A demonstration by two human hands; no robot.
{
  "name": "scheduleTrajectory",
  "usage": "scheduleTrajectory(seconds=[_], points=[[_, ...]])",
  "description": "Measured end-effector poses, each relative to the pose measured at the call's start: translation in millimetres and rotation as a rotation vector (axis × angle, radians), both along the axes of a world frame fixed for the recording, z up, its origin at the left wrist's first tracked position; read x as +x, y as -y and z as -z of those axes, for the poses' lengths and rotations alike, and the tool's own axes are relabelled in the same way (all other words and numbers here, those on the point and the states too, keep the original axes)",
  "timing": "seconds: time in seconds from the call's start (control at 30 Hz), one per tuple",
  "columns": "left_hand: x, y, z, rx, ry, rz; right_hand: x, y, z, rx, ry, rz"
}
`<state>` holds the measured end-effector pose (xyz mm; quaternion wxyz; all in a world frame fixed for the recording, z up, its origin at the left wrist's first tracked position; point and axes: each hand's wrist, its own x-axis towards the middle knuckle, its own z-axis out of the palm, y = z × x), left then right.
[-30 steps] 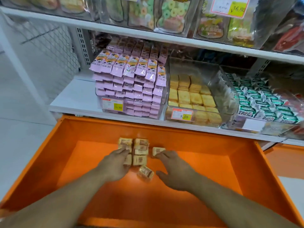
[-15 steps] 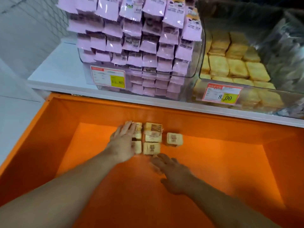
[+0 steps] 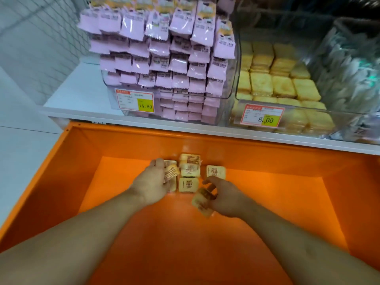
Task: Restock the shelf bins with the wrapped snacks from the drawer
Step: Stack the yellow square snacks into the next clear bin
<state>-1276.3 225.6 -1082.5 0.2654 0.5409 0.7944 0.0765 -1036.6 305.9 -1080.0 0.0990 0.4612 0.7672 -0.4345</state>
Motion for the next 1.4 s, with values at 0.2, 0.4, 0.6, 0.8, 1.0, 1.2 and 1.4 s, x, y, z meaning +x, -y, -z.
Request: scheduleTrajectory(seconds=[0.2, 0.4, 0.6, 0.8, 1.0, 1.2, 1.4], points=[[31, 5, -97, 0.049, 0.199, 0.057, 2, -10, -110, 0.013, -0.056, 0.058], [70, 31, -204, 0.179, 0.294, 0.137, 39, 22, -219, -0.039, -0.287, 0.201], [95, 37, -246, 0.123, 0.821, -0.107, 69, 45, -265, -0.101, -0.441, 0.449], [99, 35, -263, 0.280, 0.941, -0.132, 75, 40, -272, -0.271, -0.670, 0.524], [111, 19, -257, 0.311, 0.970, -0.188, 71, 29, -274, -0.266, -0.746, 0.517], [125, -3, -254, 0.248, 1.266, -0.255, 70, 9, -273, -0.353, -0.836, 0.471], [131, -8, -259, 0.257, 1.237, -0.188, 92, 6, -284, 0.127, -0.555, 0.328]])
